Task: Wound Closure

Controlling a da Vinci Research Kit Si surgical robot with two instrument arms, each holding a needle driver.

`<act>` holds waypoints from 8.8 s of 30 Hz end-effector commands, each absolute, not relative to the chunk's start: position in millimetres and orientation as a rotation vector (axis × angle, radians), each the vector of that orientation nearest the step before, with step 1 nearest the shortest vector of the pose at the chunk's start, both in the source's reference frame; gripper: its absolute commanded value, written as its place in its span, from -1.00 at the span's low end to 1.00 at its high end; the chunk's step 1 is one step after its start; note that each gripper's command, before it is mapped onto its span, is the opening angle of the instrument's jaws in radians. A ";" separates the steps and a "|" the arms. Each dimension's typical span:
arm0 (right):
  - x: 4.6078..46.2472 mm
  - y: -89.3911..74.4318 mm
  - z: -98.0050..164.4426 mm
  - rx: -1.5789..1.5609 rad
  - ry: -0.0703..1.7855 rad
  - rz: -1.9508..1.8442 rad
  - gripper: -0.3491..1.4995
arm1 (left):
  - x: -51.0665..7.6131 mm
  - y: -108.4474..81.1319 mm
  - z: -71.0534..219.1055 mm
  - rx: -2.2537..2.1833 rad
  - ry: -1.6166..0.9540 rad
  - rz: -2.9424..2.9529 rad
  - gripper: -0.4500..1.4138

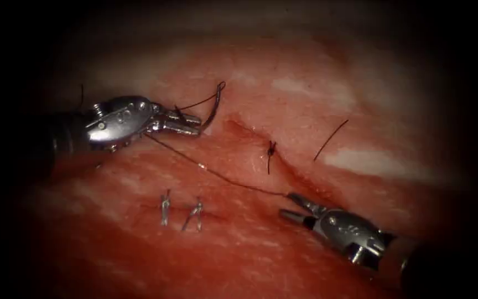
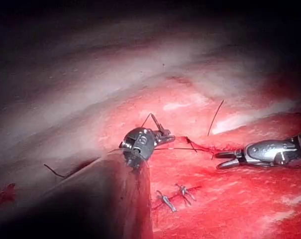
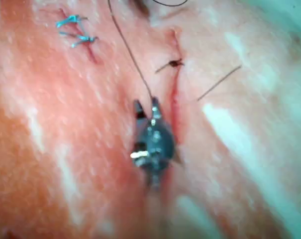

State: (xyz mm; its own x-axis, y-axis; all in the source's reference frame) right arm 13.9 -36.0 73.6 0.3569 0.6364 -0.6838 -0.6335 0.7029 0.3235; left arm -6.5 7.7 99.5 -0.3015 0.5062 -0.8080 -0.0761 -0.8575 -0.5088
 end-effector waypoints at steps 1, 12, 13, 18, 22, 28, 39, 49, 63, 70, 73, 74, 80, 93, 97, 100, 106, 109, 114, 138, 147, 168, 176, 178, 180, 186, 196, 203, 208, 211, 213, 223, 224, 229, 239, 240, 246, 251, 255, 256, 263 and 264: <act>13.2 -35.1 73.7 0.001 0.888 0.826 -0.38 | -7.1 7.5 100.2 -1.581 -0.542 2.206 -1.00; 10.6 -33.9 72.2 0.012 0.917 0.838 0.33 | -8.0 7.2 99.8 -1.590 -0.559 2.194 -1.00; 10.9 -34.0 72.1 0.019 0.924 0.835 0.34 | -8.1 7.1 99.7 -1.592 -0.561 2.192 -1.00; 12.6 -34.0 71.7 0.031 0.936 0.828 0.34 | -8.8 6.9 99.4 -1.598 -0.566 2.188 -1.00; 12.2 -33.3 71.5 0.021 0.935 0.804 -0.07 | -9.0 6.9 99.5 -1.597 -0.564 2.188 -1.00; 11.5 -32.0 71.0 -0.003 0.927 0.758 -0.62 | -10.1 6.7 99.4 -1.602 -0.565 2.183 -1.00; 11.9 -31.8 70.5 -0.020 0.935 0.751 -0.55 | -10.4 7.6 99.6 -1.584 -0.541 2.183 -1.00; 13.0 -32.1 70.3 -0.032 0.931 0.747 -0.38 | -11.0 8.3 100.7 -1.390 -0.456 2.124 0.69; 12.4 -32.9 70.6 -0.036 0.938 0.739 -0.38 | -4.3 8.7 96.3 -1.393 -0.535 2.142 0.19; 12.6 -32.9 70.7 -0.040 0.939 0.741 -0.37 | -6.9 11.1 101.2 -1.434 -0.440 2.027 -0.06; 12.9 -32.9 70.7 -0.040 0.936 0.743 -0.37 | -10.3 12.0 103.6 -1.421 -0.455 1.924 -0.06; 13.0 -32.9 70.7 -0.041 0.936 0.743 -0.35 | -11.1 12.3 104.1 -1.415 -0.450 1.910 -0.03; 12.9 -33.1 70.6 -0.039 0.937 0.741 -0.35 | -17.1 15.5 107.7 -1.373 -0.396 1.843 0.12; 13.1 -33.4 70.4 -0.038 0.936 0.748 -0.29 | -22.2 18.2 114.6 -1.177 -0.297 1.808 0.10; 13.2 -33.3 70.4 -0.038 0.936 0.749 -0.29 | -22.6 19.0 116.5 -1.142 -0.280 1.770 0.08; 13.2 -33.3 70.4 -0.035 0.936 0.754 -0.29 | -23.0 19.3 117.7 -1.130 -0.279 1.743 0.03; 13.4 -33.3 70.4 -0.035 0.933 0.755 -0.29 | -24.2 18.6 119.6 -1.124 -0.314 1.722 -0.03; 13.5 -33.3 70.4 -0.035 0.933 0.755 -0.27 | -24.1 18.7 120.3 -1.122 -0.312 1.730 -0.03; 13.5 -33.3 70.4 -0.035 0.933 0.756 -0.27 | -23.6 19.3 120.6 -1.123 -0.313 1.731 -0.21; 10.3 -31.8 68.7 -0.041 0.953 0.778 -0.35 | -16.3 20.2 107.7 -1.270 -0.383 1.927 -1.00; 10.1 -27.9 66.1 -0.021 1.057 0.795 -1.00 | -11.3 16.5 100.8 -1.258 -0.362 2.059 -1.00; 16.8 -20.7 60.4 -0.168 1.199 0.695 -0.96 | -13.9 8.8 105.2 -0.991 -0.281 2.390 -1.00; 19.0 -19.2 60.5 -0.180 1.209 0.687 -0.51 | -14.2 5.9 104.4 -1.015 -0.325 2.394 -1.00; 19.4 -18.7 61.0 -0.184 1.207 0.690 -0.29 | -14.3 4.9 103.6 -1.023 -0.337 2.391 -1.00; 19.9 -18.5 61.4 -0.189 1.204 0.692 -0.07 | -14.4 3.7 102.5 -1.030 -0.348 2.390 -1.00; 20.2 -18.4 62.3 -0.219 1.164 0.716 0.42 | -12.9 1.4 99.7 -1.040 -0.366 2.398 -1.00; 22.7 -21.3 64.6 -0.161 1.040 0.668 0.64 | -9.2 1.5 96.0 -1.050 -0.341 2.373 -1.00; 22.2 -20.6 66.0 -0.167 1.006 0.670 0.64 | -7.6 0.0 88.4 -1.076 -0.294 2.394 -1.00; 22.1 -20.2 66.5 -0.173 0.999 0.674 0.64 | -8.0 -2.4 83.0 -1.078 -0.280 2.431 -1.00; 22.2 -20.0 66.8 -0.173 0.994 0.675 0.64 | -8.4 -3.5 81.0 -1.094 -0.279 2.450 -1.00; 22.2 -20.0 67.0 -0.174 0.994 0.675 0.64 | -8.5 -3.7 80.3 -1.100 -0.285 2.448 -1.00; 22.6 -21.8 68.1 -0.151 0.969 0.642 0.65 | -8.9 1.1 76.2 -1.300 -0.125 2.441 -1.00; 22.7 -22.1 68.3 -0.147 0.960 0.637 0.65 | -9.2 2.8 75.9 -1.378 -0.087 2.423 -1.00; 22.9 -23.2 68.7 -0.125 0.947 0.614 0.65 | -10.2 7.7 75.4 -1.575 -0.006 2.385 -1.00; 23.6 -25.3 69.1 -0.087 0.964 0.578 0.64 | -12.5 12.7 76.5 -1.694 -0.029 2.317 -1.00; 23.7 -25.5 69.1 -0.086 0.968 0.575 0.64 | -12.8 13.2 77.0 -1.696 -0.029 2.313 -1.00; 23.9 -25.9 68.7 -0.062 0.996 0.557 0.64 | -15.0 16.3 81.5 -1.685 -0.006 2.305 -1.00; 24.0 -26.3 68.3 -0.048 1.016 0.545 0.64 | -16.1 18.2 86.9 -1.634 -0.006 2.359 -1.00; 24.4 -26.5 68.1 -0.035 1.031 0.535 0.62 | -16.5 19.1 90.2 -1.623 0.002 2.379 -1.00; 24.4 -26.6 68.0 -0.033 1.034 0.533 0.62 | -16.6 19.2 90.8 -1.620 0.002 2.375 -1.00; 24.9 -27.0 67.3 -0.024 1.053 0.523 0.62 | -17.5 21.5 96.1 -1.551 0.002 2.397 -1.00; 24.9 -27.1 67.0 -0.026 1.058 0.525 0.62 | -17.6 21.7 97.3 -1.531 0.006 2.407 -1.00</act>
